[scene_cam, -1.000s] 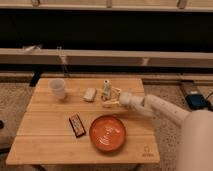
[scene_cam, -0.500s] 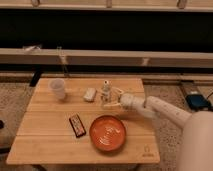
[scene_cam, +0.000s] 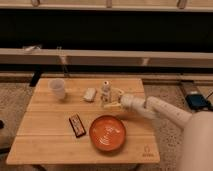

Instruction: Stand the bottle upright

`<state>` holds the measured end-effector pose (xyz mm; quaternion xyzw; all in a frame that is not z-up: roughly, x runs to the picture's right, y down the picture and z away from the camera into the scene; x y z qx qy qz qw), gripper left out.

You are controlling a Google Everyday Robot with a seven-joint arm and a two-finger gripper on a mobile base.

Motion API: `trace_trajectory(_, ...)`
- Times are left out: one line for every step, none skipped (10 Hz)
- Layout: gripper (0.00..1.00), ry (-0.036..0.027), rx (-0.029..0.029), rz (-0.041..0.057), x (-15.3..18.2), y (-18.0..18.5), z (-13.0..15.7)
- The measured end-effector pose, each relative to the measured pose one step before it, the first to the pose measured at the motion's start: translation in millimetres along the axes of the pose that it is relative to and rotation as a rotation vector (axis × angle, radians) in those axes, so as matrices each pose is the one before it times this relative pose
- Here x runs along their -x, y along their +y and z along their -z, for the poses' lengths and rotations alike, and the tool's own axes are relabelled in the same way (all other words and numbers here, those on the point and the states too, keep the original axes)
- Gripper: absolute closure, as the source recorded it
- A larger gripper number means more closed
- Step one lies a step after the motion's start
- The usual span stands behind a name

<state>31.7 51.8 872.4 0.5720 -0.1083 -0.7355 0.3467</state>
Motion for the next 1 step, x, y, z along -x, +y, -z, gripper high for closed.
trace_trajectory(0.20,0.00000,0.00033,0.00005,-0.01,0.09,0.20)
